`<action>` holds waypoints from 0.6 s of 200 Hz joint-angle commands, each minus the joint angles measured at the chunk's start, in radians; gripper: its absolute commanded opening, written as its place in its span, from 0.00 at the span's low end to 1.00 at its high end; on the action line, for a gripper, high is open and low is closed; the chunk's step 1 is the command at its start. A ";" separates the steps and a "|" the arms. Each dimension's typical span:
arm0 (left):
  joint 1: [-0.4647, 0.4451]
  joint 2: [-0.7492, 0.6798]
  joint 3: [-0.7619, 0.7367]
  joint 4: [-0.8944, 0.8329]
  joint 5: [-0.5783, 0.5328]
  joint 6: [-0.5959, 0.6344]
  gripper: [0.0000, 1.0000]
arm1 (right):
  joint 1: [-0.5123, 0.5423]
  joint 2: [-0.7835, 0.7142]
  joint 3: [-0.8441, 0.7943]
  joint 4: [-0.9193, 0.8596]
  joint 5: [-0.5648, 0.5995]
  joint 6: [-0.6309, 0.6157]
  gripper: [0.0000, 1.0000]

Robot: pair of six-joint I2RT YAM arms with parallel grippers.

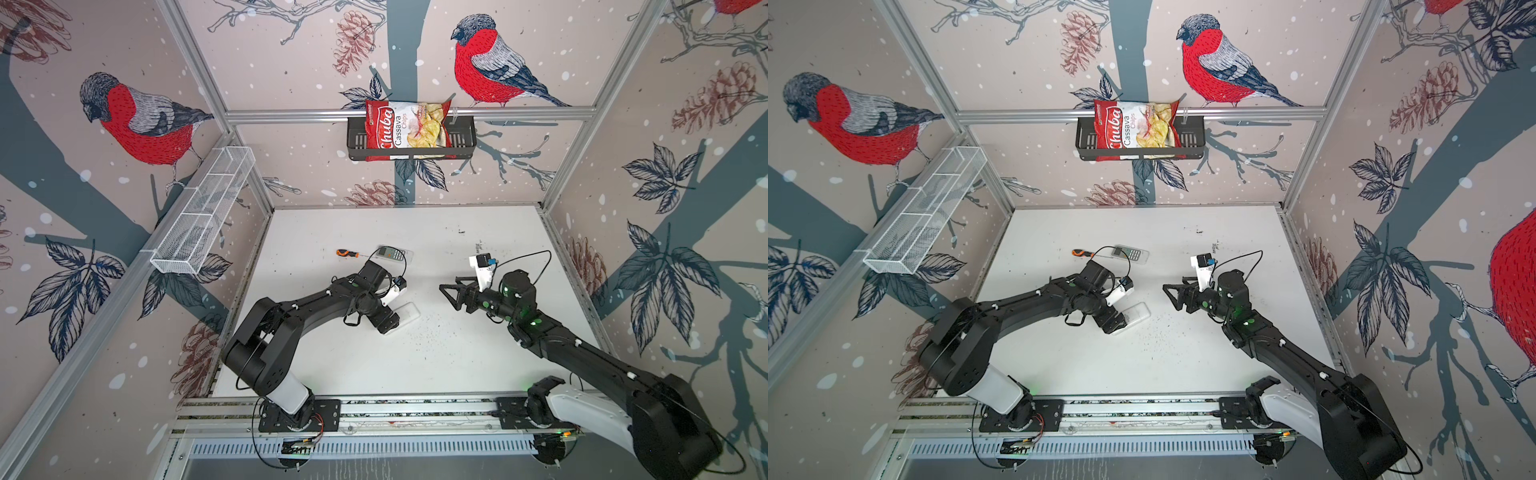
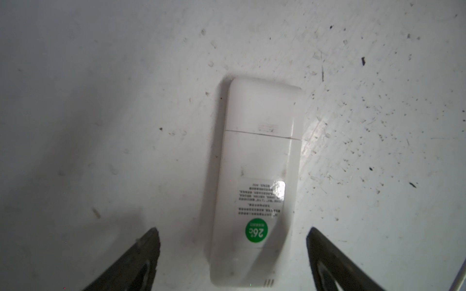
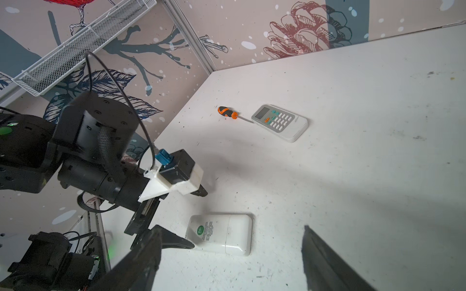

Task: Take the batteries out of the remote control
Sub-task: 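Grasp the lying white remote with the left gripper while the right gripper withdraws, then hold the remote with the left gripper while the right gripper grips its battery cover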

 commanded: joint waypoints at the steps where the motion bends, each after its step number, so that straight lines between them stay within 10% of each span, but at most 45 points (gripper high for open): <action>1: -0.014 0.004 -0.004 -0.025 0.005 -0.012 0.90 | 0.000 -0.005 0.001 0.025 -0.004 0.007 0.87; 120: -0.085 0.023 -0.037 -0.001 -0.141 -0.019 0.74 | 0.005 -0.026 -0.002 0.025 -0.034 0.026 0.88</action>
